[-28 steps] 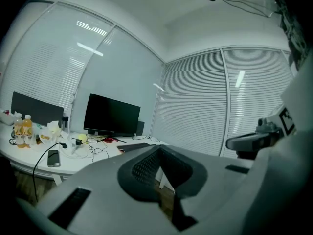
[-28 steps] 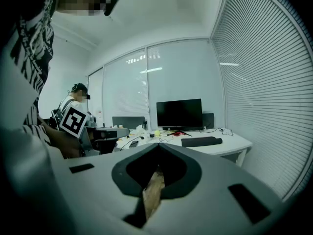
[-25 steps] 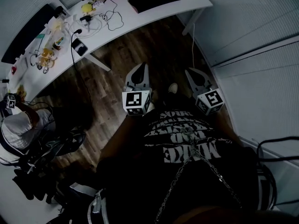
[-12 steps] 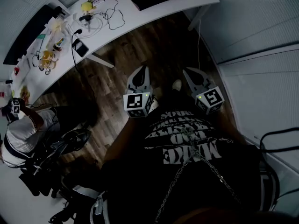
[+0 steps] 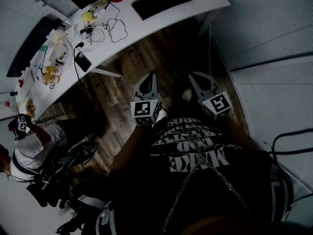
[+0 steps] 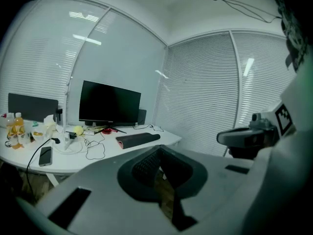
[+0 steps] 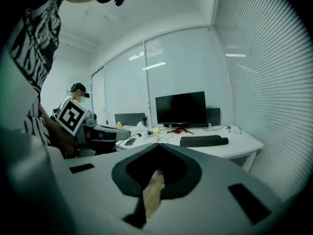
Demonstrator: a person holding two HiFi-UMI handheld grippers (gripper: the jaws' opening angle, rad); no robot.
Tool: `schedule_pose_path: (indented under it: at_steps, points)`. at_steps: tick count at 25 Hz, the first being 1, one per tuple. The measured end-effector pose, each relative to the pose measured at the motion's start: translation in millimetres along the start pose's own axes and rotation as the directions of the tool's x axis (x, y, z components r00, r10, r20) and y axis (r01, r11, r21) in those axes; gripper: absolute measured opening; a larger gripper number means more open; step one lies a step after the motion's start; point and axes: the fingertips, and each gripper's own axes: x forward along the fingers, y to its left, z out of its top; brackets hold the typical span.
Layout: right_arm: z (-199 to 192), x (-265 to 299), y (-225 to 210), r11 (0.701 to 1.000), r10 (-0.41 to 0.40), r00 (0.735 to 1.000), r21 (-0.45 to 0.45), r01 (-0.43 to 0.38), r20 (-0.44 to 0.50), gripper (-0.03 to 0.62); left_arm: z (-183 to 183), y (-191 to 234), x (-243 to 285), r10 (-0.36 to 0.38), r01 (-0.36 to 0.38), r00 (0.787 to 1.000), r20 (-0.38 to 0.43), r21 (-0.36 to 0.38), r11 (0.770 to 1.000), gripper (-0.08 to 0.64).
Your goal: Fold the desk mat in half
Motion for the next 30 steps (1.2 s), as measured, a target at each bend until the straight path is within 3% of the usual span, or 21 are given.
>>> schedule_pose_path:
  at_steps: [7,17,21,24,30]
  points:
    - [36,15,-61,0.998,0.029,0.995,-0.059,-0.023,0.093,0.000,42,-18,53,0.011,-0.014,0.999,0.053,0.047,0.999,0.008]
    - [66,22,-129,0.988,0.126,0.981,-0.109,-0.110,0.149,0.000,87,-33,98,0.130,-0.138,0.982,0.136,0.051,0.989,0.008]
    - [69,27,-155,0.981,0.170,0.974,-0.116,-0.154,0.147,0.000,93,-38,117,0.169,-0.177,0.974,0.153,0.040,0.983,0.008]
    - [68,29,-171,0.985,0.166,0.976,-0.071,-0.158,0.137,0.000,93,-46,124,0.180,-0.189,0.974,0.141,0.052,0.981,0.008]
    - [61,38,-174,0.981,0.192,0.975,-0.045,-0.188,0.111,0.000,89,-51,131,0.175,-0.184,0.976,0.129,0.063,0.981,0.008]
